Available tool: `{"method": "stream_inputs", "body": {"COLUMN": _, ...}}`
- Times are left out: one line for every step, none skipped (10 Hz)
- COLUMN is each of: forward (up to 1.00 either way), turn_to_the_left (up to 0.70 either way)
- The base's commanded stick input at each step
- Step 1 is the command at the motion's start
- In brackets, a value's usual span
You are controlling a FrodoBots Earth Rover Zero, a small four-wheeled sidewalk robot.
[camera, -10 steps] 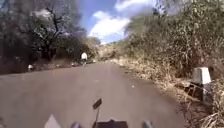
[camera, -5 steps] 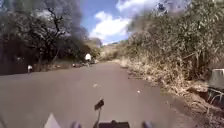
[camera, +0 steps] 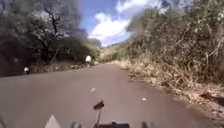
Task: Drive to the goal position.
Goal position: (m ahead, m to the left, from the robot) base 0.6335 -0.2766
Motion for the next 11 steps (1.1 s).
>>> {"method": "stream_inputs", "body": {"forward": 0.70, "turn_to_the_left": 0.00}}
{"method": "stream_inputs", "body": {"forward": 0.70, "turn_to_the_left": 0.00}}
{"method": "stream_inputs", "body": {"forward": 0.70, "turn_to_the_left": 0.00}}
{"method": "stream_inputs", "body": {"forward": 0.70, "turn_to_the_left": 0.00}}
{"method": "stream_inputs", "body": {"forward": 0.70, "turn_to_the_left": 0.00}}
{"method": "stream_inputs", "body": {"forward": 0.70, "turn_to_the_left": 0.00}}
{"method": "stream_inputs", "body": {"forward": 0.70, "turn_to_the_left": 0.00}}
{"method": "stream_inputs", "body": {"forward": 0.70, "turn_to_the_left": 0.00}}
{"method": "stream_inputs", "body": {"forward": 0.70, "turn_to_the_left": 0.00}}
{"method": "stream_inputs", "body": {"forward": 0.70, "turn_to_the_left": 0.00}}
{"method": "stream_inputs", "body": {"forward": 0.70, "turn_to_the_left": 0.00}}
